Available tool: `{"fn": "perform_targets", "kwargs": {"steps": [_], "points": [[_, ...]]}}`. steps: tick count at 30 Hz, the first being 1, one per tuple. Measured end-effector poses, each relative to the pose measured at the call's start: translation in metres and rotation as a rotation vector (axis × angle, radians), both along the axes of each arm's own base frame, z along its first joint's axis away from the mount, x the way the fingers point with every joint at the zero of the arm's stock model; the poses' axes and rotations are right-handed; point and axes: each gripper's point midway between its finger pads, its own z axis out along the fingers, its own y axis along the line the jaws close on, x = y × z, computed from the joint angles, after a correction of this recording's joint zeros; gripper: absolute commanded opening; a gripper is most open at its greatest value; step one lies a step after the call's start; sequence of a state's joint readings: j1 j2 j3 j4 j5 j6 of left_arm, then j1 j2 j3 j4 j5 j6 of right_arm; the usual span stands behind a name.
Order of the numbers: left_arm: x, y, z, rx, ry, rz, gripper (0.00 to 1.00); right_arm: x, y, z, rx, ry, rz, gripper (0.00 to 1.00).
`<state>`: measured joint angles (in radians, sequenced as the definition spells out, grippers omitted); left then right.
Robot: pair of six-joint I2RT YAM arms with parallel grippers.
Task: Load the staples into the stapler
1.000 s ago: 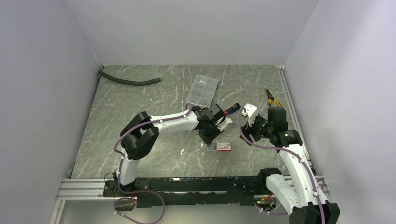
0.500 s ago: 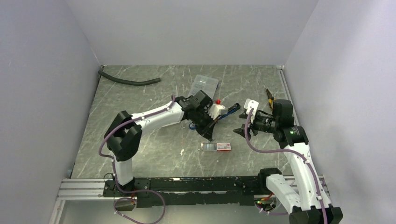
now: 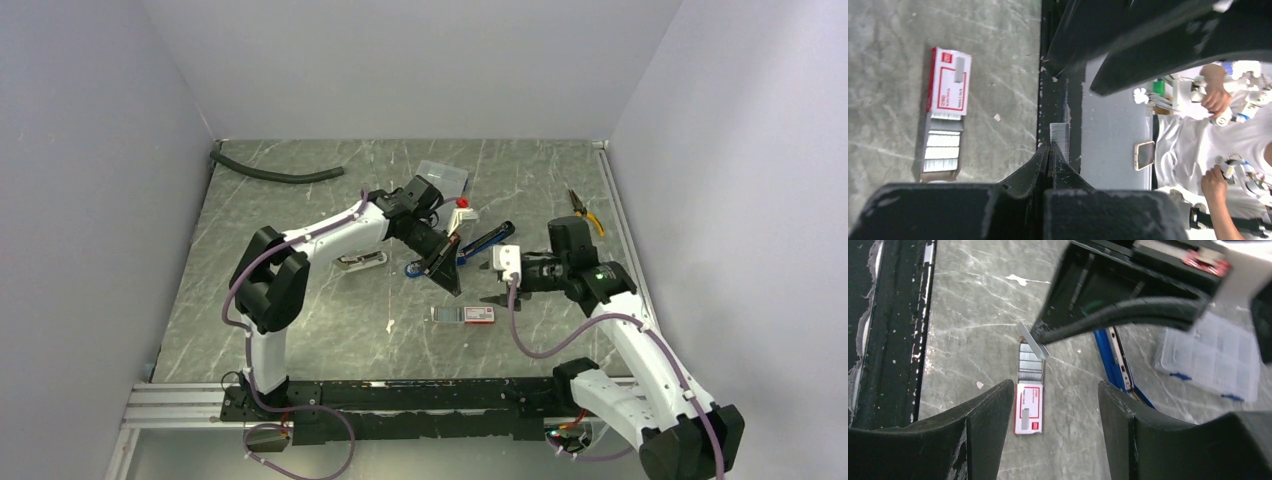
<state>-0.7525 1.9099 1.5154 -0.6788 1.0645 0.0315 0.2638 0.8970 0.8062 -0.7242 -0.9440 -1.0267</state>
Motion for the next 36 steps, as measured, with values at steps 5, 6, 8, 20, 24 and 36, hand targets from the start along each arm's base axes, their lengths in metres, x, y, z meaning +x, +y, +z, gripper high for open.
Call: {"fn": "perform_targets", "kwargs": {"steps": [5,6,8,20,24,36], "points": [[-0.008,-0.003,0.013,-0.058,0.058,-0.050,0.03,-0.011,0.018,-0.004,-0.024,-0.050,0.096,0.61],[-0.010,-0.003,0.015,-0.066,0.068,-0.057,0.03,-0.012,0.019,-0.004,-0.025,-0.058,0.101,0.60],[-0.011,-0.003,0.017,-0.077,0.078,-0.065,0.03,-0.015,0.021,-0.003,-0.025,-0.075,0.111,0.59],[-0.022,-0.004,0.024,-0.097,0.116,-0.101,0.03,-0.017,0.025,0.005,-0.026,-0.149,0.126,0.46],[-0.027,-0.007,0.022,-0.097,0.118,-0.119,0.03,-0.017,0.026,0.003,-0.037,-0.158,0.134,0.44],[-0.029,-0.007,0.017,-0.083,0.134,-0.125,0.03,-0.026,0.028,-0.003,-0.063,-0.159,0.177,0.41]]}}
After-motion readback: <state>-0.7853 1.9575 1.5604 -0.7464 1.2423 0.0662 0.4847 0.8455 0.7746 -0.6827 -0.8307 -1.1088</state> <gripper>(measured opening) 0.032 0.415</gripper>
